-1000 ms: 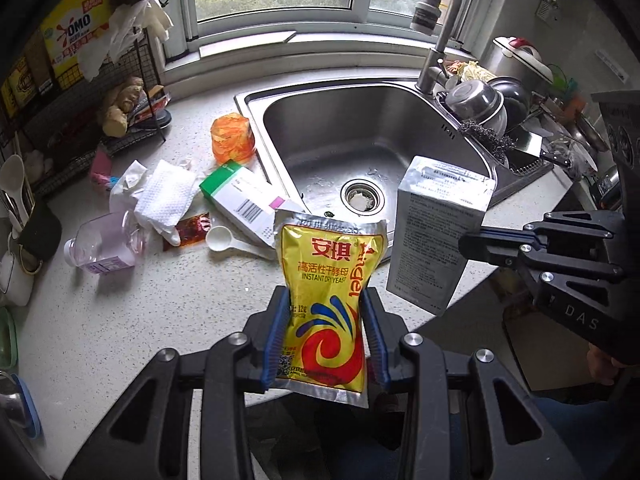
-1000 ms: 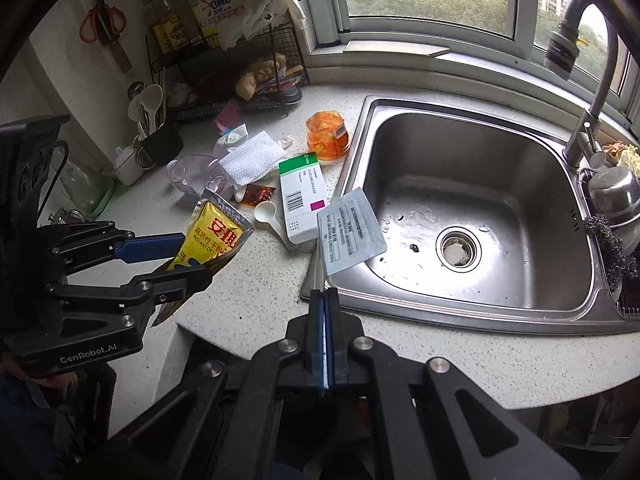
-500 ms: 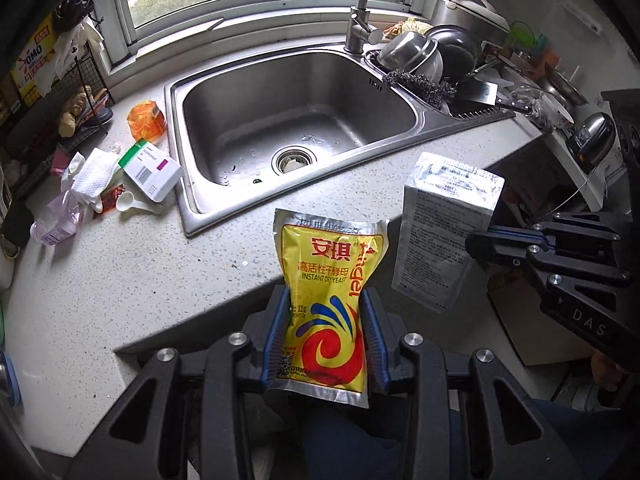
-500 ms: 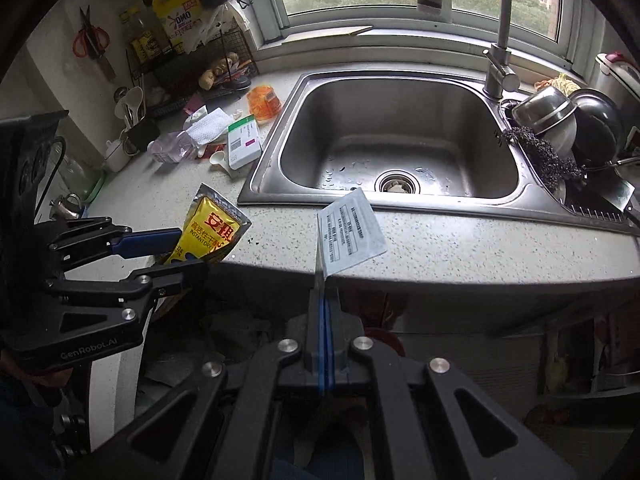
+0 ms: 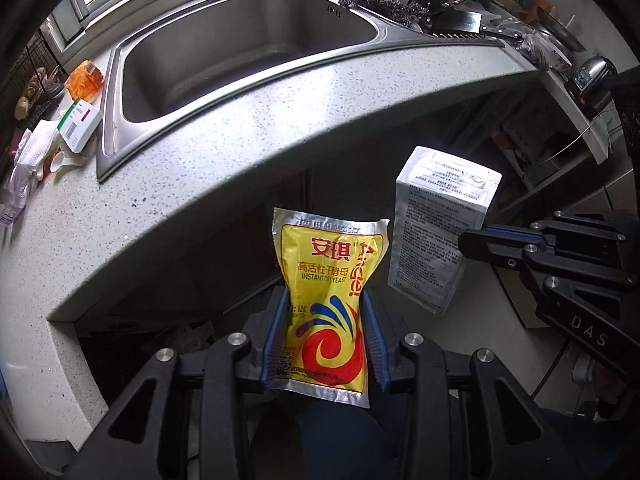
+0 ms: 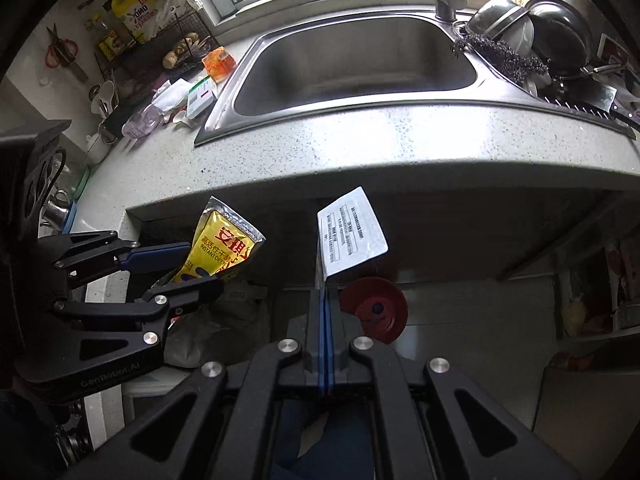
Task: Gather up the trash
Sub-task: 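Carry the yeast packet and leaflet down toward the red bucket with both tools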
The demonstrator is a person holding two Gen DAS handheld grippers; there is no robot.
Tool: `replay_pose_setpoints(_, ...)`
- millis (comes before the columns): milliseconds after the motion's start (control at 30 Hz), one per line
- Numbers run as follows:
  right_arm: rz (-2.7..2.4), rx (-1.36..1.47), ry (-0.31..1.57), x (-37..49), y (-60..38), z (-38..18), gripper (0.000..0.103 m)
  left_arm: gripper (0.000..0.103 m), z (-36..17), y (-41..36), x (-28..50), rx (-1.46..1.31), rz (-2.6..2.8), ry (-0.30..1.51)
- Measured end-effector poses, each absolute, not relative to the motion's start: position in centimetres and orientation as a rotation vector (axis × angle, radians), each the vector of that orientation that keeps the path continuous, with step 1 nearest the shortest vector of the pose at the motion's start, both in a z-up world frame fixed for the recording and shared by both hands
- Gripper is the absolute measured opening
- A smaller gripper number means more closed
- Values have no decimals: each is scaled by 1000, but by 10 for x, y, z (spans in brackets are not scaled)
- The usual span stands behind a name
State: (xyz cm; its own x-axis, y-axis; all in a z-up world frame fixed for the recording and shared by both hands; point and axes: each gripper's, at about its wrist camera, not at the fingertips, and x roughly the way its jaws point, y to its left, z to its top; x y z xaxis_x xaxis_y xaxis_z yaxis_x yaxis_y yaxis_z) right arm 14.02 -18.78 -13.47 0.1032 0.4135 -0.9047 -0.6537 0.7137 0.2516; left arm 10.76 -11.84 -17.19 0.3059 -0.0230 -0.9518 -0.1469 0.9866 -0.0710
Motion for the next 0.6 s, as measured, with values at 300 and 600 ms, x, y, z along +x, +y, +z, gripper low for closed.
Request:
replay_pose_setpoints(300,763,-282,1296,142,-177,-226,0,35,-276,-113,118,-243,81,1324)
replay_pose_setpoints(600,728,-349,1321,152,-161,-335,0,35,-392,-102,112,-300,129,1368)
